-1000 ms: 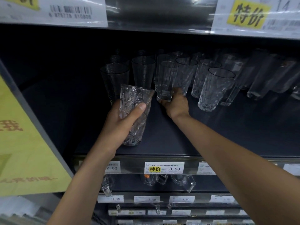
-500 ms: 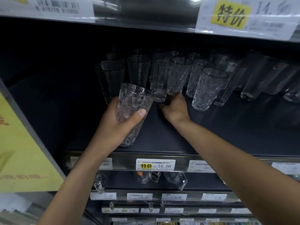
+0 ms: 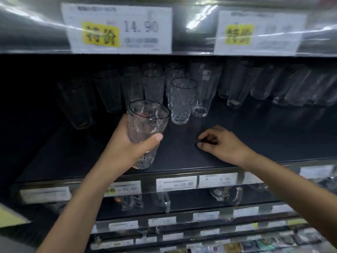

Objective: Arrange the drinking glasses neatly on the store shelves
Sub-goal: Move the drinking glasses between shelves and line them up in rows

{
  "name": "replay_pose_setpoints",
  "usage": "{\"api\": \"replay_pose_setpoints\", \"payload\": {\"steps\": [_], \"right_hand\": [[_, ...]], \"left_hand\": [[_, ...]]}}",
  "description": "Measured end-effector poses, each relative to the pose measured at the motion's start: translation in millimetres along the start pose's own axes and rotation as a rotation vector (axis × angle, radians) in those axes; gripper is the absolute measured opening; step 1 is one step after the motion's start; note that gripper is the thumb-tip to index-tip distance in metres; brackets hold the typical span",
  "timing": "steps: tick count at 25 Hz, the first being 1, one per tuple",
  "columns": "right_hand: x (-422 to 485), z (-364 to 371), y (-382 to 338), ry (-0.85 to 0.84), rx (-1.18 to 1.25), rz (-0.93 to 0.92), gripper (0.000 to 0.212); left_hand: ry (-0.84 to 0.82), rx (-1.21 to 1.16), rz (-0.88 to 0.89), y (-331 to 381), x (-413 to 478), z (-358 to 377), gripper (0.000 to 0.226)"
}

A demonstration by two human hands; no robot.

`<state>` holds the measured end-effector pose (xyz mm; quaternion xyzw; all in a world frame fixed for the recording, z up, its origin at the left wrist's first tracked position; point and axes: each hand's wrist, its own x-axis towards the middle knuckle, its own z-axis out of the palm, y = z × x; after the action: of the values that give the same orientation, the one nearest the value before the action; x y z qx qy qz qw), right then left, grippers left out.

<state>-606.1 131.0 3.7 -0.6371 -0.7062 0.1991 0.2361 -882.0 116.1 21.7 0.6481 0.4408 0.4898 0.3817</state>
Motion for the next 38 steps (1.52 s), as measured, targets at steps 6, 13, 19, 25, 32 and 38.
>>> {"api": "replay_pose_setpoints", "payload": {"steps": [6,13,19,25,32,38], "right_hand": [[-15,-80,102,-0.168,-0.431,0.062,0.061],[-14,-125,172,-0.258,-0.439,-0.117,0.06],[-5,-120,188,-0.228,-0.427,-0.201,0.06],[-3,-118,193,-0.228,-0.429,-0.23,0.063],[-3,-118,191,-0.236,-0.426,-0.232,0.063],[-5,-120,189,-0.234,-0.415,-0.223,0.062]], "left_hand": [[0.007,-0.004,-0.002,25,12,112,0.06],[0.111,0.02,-0.03,30,44,228,0.056],[0.28,-0.002,-0.125,32,67,284,0.08],[0.316,0.046,-0.205,44,67,290,0.076],[0.321,0.33,-0.368,31,46,269,0.04],[0.318,0.497,-0.28,22,88,285,0.031]]}}
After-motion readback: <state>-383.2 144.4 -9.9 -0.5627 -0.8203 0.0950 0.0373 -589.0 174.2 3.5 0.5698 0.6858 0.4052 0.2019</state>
